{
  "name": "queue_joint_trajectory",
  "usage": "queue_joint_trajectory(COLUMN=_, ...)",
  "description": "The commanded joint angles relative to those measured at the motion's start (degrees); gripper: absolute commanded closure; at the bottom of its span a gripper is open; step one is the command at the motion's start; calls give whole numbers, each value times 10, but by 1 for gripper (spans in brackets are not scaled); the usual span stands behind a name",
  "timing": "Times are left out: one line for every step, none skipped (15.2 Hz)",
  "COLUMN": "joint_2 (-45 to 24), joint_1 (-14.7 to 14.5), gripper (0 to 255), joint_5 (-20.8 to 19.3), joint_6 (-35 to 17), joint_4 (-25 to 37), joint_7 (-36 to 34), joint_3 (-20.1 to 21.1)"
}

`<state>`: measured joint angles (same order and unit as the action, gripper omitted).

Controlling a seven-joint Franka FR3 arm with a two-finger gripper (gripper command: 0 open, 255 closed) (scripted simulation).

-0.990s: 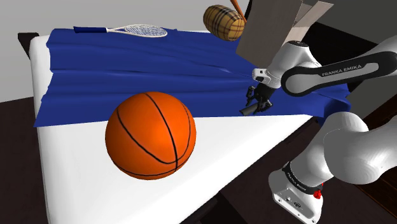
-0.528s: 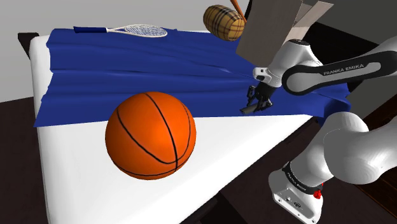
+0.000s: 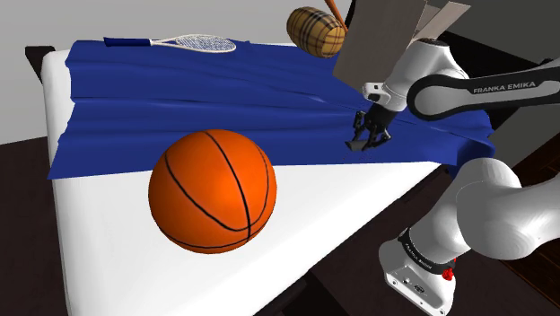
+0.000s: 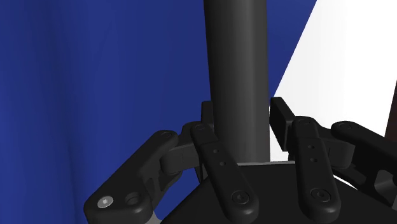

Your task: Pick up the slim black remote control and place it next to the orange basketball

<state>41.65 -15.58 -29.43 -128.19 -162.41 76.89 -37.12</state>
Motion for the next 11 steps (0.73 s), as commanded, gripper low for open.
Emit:
queue_joint_trajectory(joint_2=12, joint_1=-1, gripper=255, joint_5=7, joint_6=22, joint_4=10, joint_7=2, joint_3=8)
queue_joint_trajectory(joint_2=17, joint_1=-1, gripper=255, joint_5=10, joint_6=32, joint_4=15, joint_7=2, joint_3=12)
queue_joint_trajectory(joint_2=22, joint_1=-1, gripper=255, joint_5=13, joint_6=42, joint_4=20, joint_7=2, joint_3=16)
queue_joint_trajectory(joint_2=27, joint_1=-1, gripper=255, joint_5=16, joint_6=52, joint_4=25, joint_7=3, joint_3=20)
queue_joint_trajectory(joint_2=32, joint_1=-2, gripper=255, joint_5=19, joint_6=61, joint_4=30, joint_7=3, joint_3=24)
queue_joint_trajectory(joint_2=37, joint_1=-2, gripper=255, joint_5=22, joint_6=71, joint_4=35, joint_7=4, joint_3=27)
queue_joint_trajectory(joint_2=41, joint_1=-3, gripper=255, joint_5=25, joint_6=80, joint_4=40, joint_7=4, joint_3=31)
queue_joint_trajectory(joint_2=45, joint_1=-3, gripper=255, joint_5=28, joint_6=90, joint_4=45, joint_7=5, joint_3=35)
queue_joint_trajectory(joint_2=48, joint_1=-4, gripper=255, joint_5=31, joint_6=99, joint_4=51, joint_7=5, joint_3=38)
queue_joint_trajectory(joint_2=52, joint_1=-4, gripper=255, joint_5=34, joint_6=108, joint_4=57, joint_7=5, joint_3=42)
queue_joint_trajectory(joint_2=55, joint_1=-5, gripper=255, joint_5=37, joint_6=116, joint_4=62, joint_7=6, joint_3=45)
